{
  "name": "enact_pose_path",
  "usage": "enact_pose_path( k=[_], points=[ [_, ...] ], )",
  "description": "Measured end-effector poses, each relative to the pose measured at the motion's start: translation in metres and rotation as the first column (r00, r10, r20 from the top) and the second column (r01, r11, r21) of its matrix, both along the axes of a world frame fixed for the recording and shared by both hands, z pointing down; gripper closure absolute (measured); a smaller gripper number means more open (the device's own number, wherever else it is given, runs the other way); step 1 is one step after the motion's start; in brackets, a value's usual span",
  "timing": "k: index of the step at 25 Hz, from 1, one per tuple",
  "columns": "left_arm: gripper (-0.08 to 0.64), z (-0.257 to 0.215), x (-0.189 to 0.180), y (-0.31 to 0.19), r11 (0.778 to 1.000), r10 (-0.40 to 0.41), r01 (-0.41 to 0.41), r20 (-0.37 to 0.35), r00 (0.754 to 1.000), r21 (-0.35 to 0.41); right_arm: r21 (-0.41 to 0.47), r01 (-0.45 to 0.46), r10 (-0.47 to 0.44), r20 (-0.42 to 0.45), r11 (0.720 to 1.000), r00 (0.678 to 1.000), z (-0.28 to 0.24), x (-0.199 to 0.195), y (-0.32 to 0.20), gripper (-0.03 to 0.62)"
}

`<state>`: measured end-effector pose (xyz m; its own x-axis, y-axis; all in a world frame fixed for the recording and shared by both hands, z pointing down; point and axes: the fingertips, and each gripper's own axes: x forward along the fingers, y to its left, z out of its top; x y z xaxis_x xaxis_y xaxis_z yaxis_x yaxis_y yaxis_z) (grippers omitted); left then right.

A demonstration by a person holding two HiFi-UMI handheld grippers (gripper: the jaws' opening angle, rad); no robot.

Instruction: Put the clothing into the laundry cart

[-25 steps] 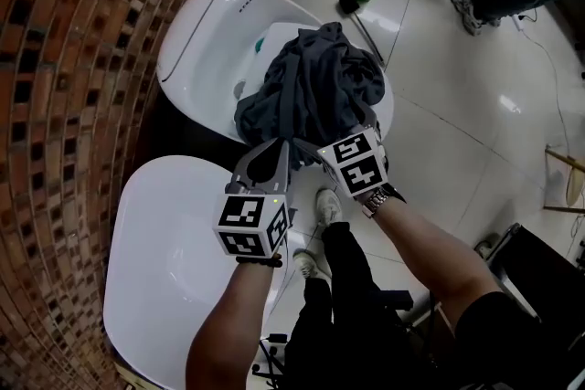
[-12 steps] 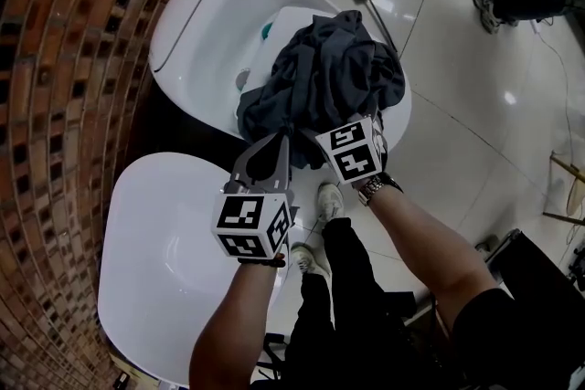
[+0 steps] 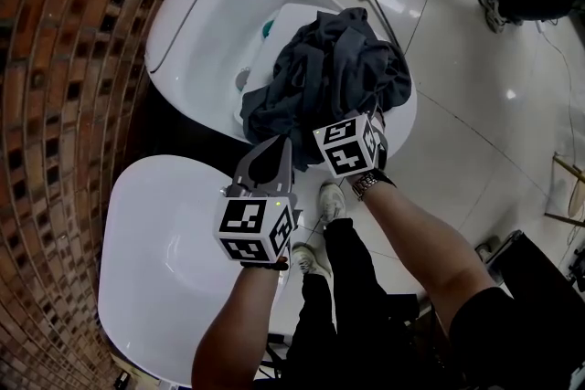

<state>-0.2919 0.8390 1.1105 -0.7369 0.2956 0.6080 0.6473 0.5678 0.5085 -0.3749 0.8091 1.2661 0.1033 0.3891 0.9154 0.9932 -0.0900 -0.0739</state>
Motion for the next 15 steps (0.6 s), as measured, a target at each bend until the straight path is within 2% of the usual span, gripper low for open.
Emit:
enact_pose_path(
  k=[4, 6, 7, 9, 12, 15],
  points=[
    [0.558, 0.001, 0.001, -0.001, 1.000, 0.007, -0.007, -0.002, 1.000, 0.000, -0.004, -0.015, 0.015, 0.000, 1.000, 1.000, -0.003, 0.000, -0.001, 0.166],
    [0.558, 0.001, 0.000, -0.002, 1.000, 0.012, -0.012, -0.003, 1.000, 0.000, -0.003, -0.025, 0.025, -0.020, 1.000, 0.999, -0.006, 0.001, -0.001, 0.248],
    [0.558, 0.000, 0.000, -0.003, 1.000, 0.014, -0.014, -0.004, 1.000, 0.000, -0.004, -0.034, 0.033, -0.034, 0.999, 0.999, -0.008, 0.001, -0.002, 0.313],
    [0.558, -0.002, -0.001, -0.006, 1.000, 0.020, -0.020, -0.006, 1.000, -0.005, -0.009, -0.053, 0.052, -0.062, 0.999, 0.997, -0.011, 0.001, -0.005, 0.377],
    [0.558, -0.006, -0.003, -0.010, 0.999, 0.027, -0.027, -0.010, 1.000, -0.019, -0.021, -0.073, 0.071, -0.091, 0.997, 0.993, -0.015, -0.001, -0.009, 0.427],
    [0.558, -0.019, -0.005, -0.012, 0.999, 0.029, -0.029, -0.010, 1.000, -0.028, -0.024, -0.093, 0.089, -0.121, 0.995, 0.989, -0.030, 0.000, -0.012, 0.448]
  ],
)
